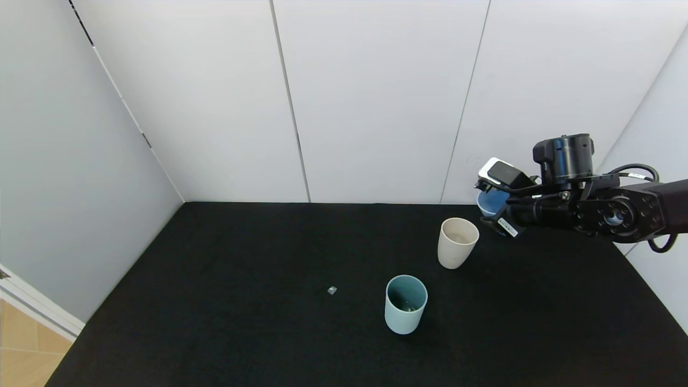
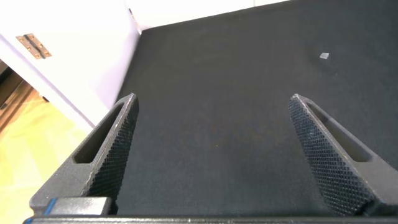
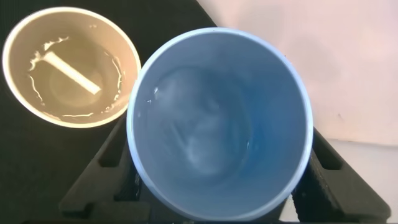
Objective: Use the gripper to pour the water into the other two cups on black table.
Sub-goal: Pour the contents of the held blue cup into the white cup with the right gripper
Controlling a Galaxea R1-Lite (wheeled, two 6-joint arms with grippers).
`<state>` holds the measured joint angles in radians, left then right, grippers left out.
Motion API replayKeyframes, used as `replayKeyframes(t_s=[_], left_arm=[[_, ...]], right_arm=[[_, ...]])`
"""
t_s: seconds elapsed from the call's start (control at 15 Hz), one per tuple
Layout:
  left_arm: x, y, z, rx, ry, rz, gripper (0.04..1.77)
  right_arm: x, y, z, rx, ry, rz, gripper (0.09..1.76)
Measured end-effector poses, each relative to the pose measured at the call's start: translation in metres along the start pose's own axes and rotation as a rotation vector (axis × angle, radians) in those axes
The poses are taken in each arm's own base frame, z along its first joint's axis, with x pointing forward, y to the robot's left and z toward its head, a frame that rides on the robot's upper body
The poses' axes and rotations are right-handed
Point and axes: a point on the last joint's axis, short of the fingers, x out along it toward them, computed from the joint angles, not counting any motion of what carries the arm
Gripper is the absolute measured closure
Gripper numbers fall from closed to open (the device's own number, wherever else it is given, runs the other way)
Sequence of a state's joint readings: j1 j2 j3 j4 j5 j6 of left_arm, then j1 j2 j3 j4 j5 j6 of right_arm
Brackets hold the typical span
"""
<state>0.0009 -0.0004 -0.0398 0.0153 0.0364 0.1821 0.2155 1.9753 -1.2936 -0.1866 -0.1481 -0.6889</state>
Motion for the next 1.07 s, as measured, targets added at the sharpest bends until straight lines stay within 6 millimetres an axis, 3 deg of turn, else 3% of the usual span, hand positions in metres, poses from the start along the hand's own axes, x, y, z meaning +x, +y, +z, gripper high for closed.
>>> replayKeyframes(t_s=[0.67, 1.07], left_arm=[[0.000, 0.000, 0.000, 0.000, 0.000, 0.000, 0.09], [0.000, 0.000, 0.000, 0.000, 0.000, 0.000, 0.09]], right_arm=[[0.017, 0.017, 0.012, -0.194, 0.054, -0.051, 0.54], [0.018, 0.015, 0.016, -0.310, 0.096, -0.105, 0.54]])
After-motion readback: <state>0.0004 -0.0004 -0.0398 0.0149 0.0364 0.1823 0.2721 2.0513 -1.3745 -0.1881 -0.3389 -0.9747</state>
